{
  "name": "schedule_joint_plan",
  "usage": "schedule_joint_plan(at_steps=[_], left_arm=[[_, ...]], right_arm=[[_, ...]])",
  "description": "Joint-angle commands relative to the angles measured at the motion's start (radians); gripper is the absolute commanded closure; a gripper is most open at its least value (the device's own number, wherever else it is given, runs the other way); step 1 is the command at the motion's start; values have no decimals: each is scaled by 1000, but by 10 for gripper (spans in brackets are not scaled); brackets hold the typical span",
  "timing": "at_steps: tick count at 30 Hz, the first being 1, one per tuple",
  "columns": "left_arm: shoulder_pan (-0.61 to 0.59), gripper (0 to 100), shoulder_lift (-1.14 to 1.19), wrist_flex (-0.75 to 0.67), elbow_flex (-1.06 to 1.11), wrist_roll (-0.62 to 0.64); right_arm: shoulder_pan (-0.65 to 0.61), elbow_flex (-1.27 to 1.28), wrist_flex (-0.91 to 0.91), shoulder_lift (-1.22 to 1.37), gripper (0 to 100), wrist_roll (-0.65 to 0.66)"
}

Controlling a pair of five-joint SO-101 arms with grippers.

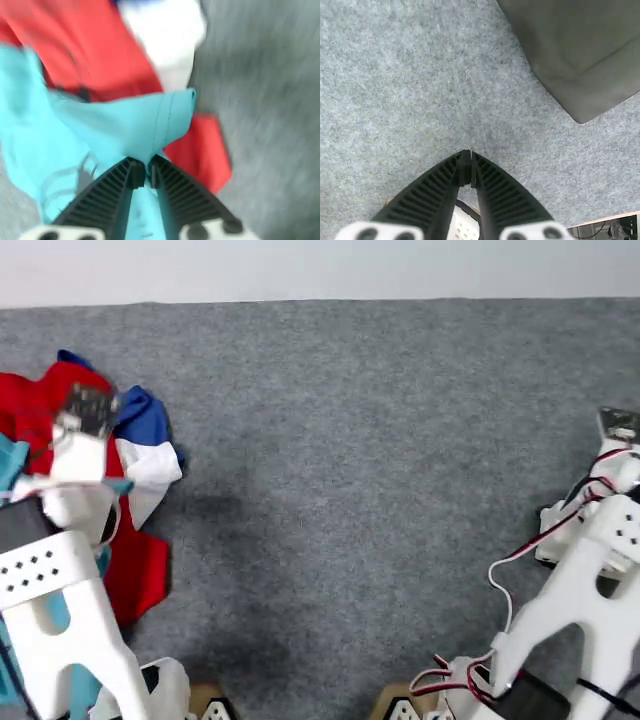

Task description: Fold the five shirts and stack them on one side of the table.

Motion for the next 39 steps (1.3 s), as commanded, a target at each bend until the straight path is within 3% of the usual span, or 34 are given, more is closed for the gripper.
schedule_joint_plan(at_steps=[1,7,14,19,28,33,39], left_arm=[[181,998,-26,18,-203,150],[456,998,-25,-100,-338,287],[795,998,-12,-290,-386,287],[937,998,123,-318,-315,287],[939,991,293,-316,-317,308],[934,857,293,-227,-395,316],[787,812,299,-201,-464,311]], right_arm=[[-7,-8,36,-38,989,3],[-7,-8,36,-38,989,5],[-5,-8,36,-38,989,8],[-5,-8,36,-36,989,8],[-5,-5,35,-28,989,8],[-10,69,30,-28,989,9],[-8,133,19,-33,989,71]])
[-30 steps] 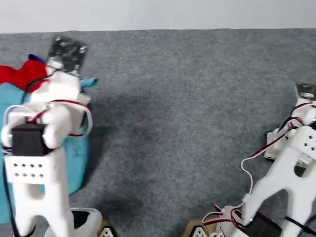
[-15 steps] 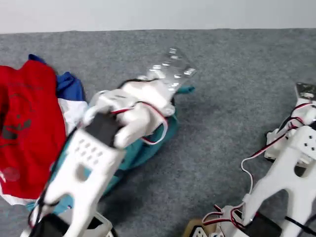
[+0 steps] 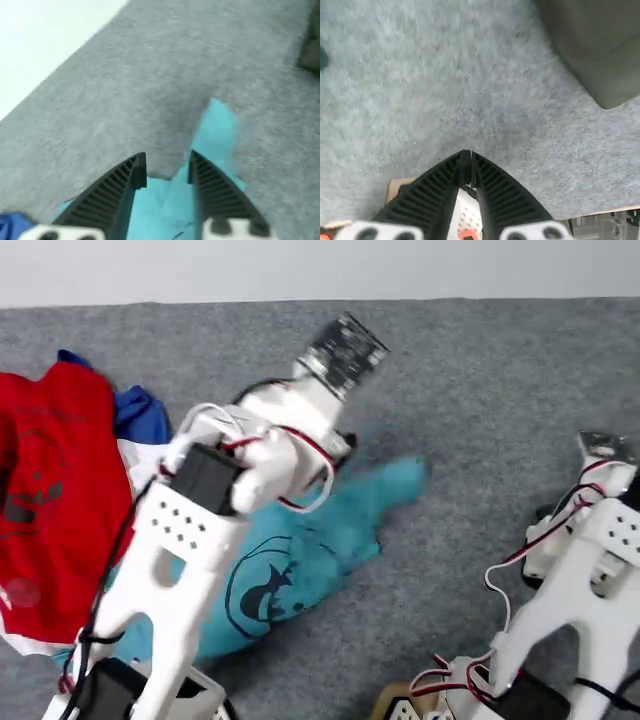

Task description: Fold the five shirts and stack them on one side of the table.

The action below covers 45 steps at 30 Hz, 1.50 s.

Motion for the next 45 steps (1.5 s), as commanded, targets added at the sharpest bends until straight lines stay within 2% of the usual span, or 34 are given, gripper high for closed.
schedule_joint_plan(at_steps=[1,7,11,14,20,31,35,38,43,45], left_arm=[[-106,806,8,-12,-51,6],[-348,800,186,-164,-53,3],[-439,799,353,-233,-71,-38],[-489,799,489,-230,-145,-46],[-548,790,781,-115,-401,-68],[-555,791,1344,239,-1018,-95],[-554,795,1478,374,-1268,-95],[-542,847,1550,437,-1357,-100],[-537,1000,1531,436,-1365,-109],[-539,998,1498,436,-1363,-107]], right_arm=[[-8,0,19,-33,989,37],[-10,0,19,-30,989,37],[-10,0,19,-30,989,37],[-10,2,19,-30,989,37],[-10,2,19,-30,989,37],[-10,3,19,-30,989,37],[-10,3,19,-30,989,38],[-10,3,19,-30,989,38],[-10,2,19,-36,989,38],[-12,0,19,-35,989,38]])
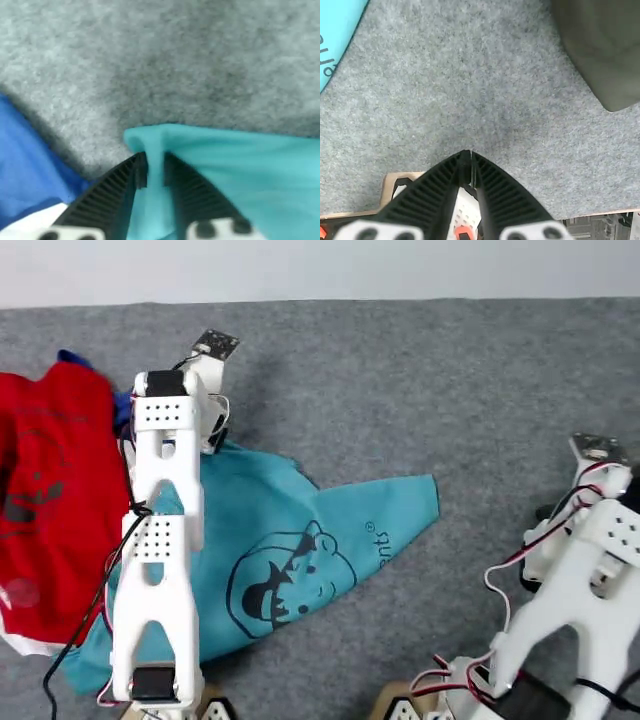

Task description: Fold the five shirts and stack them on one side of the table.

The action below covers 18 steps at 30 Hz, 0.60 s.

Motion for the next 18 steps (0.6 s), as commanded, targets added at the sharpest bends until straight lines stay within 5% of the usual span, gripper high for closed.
schedule_joint_plan(at_steps=[1,11,18], left_arm=[[0,998,-78,31,-35,-5],[5,998,-382,31,-35,61],[-38,998,-499,31,59,83]], right_arm=[[-12,-12,19,-33,989,9],[-177,-69,8,-27,989,2],[-383,-84,-188,44,987,2]])
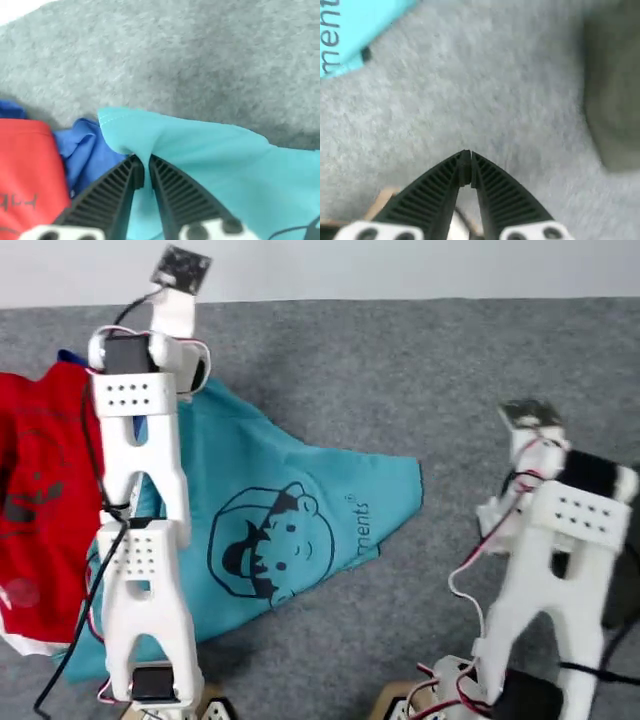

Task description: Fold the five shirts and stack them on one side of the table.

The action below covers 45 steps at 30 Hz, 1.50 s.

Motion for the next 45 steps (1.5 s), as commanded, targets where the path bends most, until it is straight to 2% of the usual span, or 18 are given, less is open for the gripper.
schedule_joint_plan(at_steps=[1,7,10,17,23,30,36,45], left_arm=[[-28,998,-101,21,65,12],[-48,998,-132,18,274,8],[-52,998,-127,18,326,6],[-52,998,-124,17,364,5],[-52,998,-124,15,364,3],[-54,998,-124,3,364,3],[-54,998,-124,3,364,3],[-51,998,-115,3,361,3]], right_arm=[[-97,-61,-85,61,987,0],[-206,-121,-208,259,976,0],[-237,-230,-228,360,929,-8],[-294,-532,-228,627,791,-115],[-361,-749,-226,860,784,-135],[-378,-934,-225,1064,784,-135],[-378,-1023,-77,1098,784,-201],[-406,-1071,114,1101,784,-206]])
